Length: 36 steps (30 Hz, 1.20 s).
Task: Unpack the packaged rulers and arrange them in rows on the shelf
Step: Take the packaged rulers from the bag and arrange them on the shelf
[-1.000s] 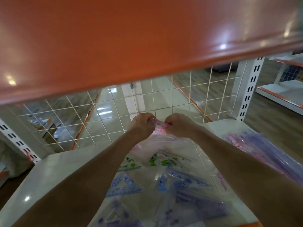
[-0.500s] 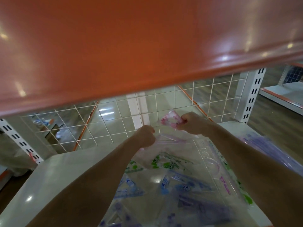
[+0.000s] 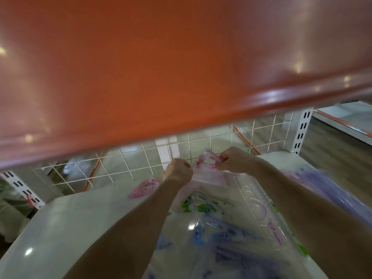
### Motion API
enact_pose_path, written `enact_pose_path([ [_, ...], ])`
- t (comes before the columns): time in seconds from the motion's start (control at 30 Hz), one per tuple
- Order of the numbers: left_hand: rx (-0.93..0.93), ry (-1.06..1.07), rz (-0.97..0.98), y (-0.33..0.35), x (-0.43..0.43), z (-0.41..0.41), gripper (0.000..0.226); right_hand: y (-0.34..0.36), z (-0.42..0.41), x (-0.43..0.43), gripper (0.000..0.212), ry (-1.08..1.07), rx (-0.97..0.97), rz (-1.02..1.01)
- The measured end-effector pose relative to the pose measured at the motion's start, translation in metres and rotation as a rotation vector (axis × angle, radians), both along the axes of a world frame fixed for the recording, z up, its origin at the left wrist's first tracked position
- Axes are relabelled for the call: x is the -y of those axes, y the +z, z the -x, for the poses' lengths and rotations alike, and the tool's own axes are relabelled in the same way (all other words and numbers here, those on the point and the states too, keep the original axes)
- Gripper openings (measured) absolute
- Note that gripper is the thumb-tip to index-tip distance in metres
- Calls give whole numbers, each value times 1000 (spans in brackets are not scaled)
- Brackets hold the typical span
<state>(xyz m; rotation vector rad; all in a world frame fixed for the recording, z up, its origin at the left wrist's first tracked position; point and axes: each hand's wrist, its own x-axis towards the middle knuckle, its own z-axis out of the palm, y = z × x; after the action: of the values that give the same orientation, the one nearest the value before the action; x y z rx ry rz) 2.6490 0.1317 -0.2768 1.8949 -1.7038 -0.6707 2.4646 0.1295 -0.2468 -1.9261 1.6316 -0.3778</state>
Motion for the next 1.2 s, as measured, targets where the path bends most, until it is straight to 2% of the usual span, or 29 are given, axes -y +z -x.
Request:
enact_pose_path([
  [0.07, -120, 33, 50, 4, -4, -4, 26, 6, 1, -3, 30, -10, 188, -59],
  [0.13, -237, 61, 70, 14, -6, -9, 15, 10, 1, -3, 23, 8, 293, -89],
  [0.27, -569, 28, -69, 34, -13, -17, 15, 9, -13, -1, 25, 25, 279, -110],
  [0.37, -649, -45, -116, 40, -15, -27, 17, 6, -25, 1, 24, 29, 247, -35],
  [0.47, -541, -68, -112, 42, -12, -39, 30, 5, -32, 0, 25, 10, 194, 104],
  [0.57, -227, -157, -35, 45, -15, -40, 33, 0, -37, -2, 30, 10, 93, 222],
  [0.63, -102, -222, -13, 41, -19, -36, 33, -6, -38, -3, 27, 57, -12, 226],
  [0.77, -30, -244, 32, 27, -21, -33, 27, -16, -33, -7, 22, 80, -132, 210],
  [0.9, 33, -223, 77, 17, -19, -25, 17, -22, -32, -7, 21, 44, -183, 288],
  [1.03, 206, -174, 133, 16, -20, -16, 24, -25, -32, -13, 22, 27, -223, 405],
  [1.2, 264, -117, 131, 12, -27, 0, 20, -35, -39, -19, 27, 22, -295, 453],
])
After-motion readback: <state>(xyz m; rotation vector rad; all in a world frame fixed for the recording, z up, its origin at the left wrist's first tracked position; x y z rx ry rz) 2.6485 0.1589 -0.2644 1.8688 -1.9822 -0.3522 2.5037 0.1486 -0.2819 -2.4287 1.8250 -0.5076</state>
